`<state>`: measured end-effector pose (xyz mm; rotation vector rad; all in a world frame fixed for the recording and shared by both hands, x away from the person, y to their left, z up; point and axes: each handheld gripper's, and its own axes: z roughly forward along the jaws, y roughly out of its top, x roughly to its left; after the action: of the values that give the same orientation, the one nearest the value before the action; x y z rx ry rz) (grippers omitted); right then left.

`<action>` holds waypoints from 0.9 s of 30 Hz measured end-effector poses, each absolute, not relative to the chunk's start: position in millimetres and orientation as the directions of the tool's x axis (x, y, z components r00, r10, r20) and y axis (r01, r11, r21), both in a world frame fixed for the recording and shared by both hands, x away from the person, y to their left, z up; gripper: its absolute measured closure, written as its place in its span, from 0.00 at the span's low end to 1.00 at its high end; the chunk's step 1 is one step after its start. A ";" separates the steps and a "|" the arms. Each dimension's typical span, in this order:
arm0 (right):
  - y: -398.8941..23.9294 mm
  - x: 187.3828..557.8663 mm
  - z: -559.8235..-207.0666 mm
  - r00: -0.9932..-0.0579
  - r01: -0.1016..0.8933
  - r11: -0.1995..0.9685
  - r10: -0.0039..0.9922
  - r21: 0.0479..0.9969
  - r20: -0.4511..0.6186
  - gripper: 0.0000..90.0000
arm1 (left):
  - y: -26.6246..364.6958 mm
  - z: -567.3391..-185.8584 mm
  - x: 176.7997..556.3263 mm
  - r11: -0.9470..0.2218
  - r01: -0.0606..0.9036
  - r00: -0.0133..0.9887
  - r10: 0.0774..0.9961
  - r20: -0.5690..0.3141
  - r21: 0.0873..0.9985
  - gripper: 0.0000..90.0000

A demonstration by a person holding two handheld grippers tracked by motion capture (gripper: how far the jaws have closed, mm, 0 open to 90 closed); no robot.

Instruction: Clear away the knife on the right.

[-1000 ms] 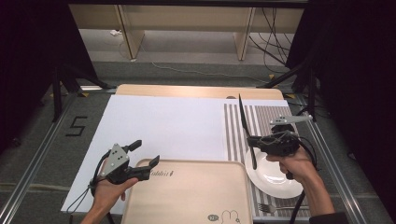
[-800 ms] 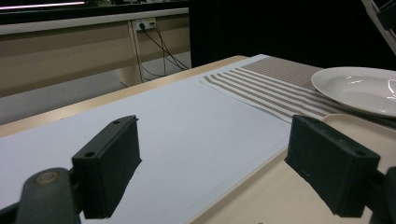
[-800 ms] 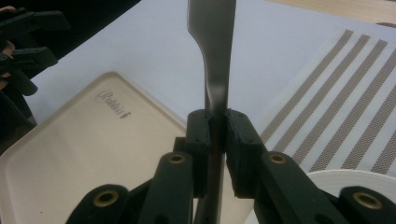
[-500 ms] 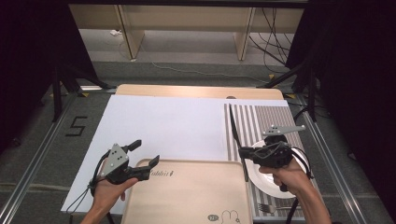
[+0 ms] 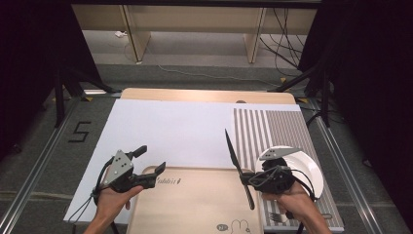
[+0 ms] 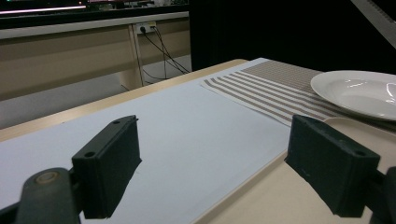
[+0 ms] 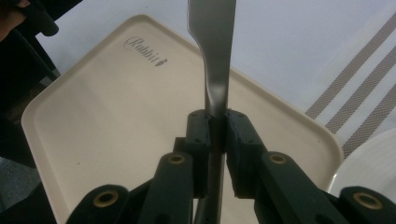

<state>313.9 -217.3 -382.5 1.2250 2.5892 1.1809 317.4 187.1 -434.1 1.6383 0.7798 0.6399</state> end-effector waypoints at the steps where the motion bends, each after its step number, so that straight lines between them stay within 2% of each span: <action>1: -216.3 311.3 -383.3 -0.685 0.651 0.396 0.674 0.648 0.276 0.90 | 187.0 -434.0 317.4 -0.124 0.152 0.630 0.776 0.001 0.981 0.19; 27: -199.2 276.0 -415.4 -0.694 0.671 0.484 0.677 0.562 0.245 0.90 | 186.6 -434.0 317.1 -0.127 0.150 0.632 0.775 0.004 0.981 0.19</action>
<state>276.0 -199.2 -415.4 1.2254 2.6978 1.0146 317.1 186.6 -434.0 1.6401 0.7748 0.6408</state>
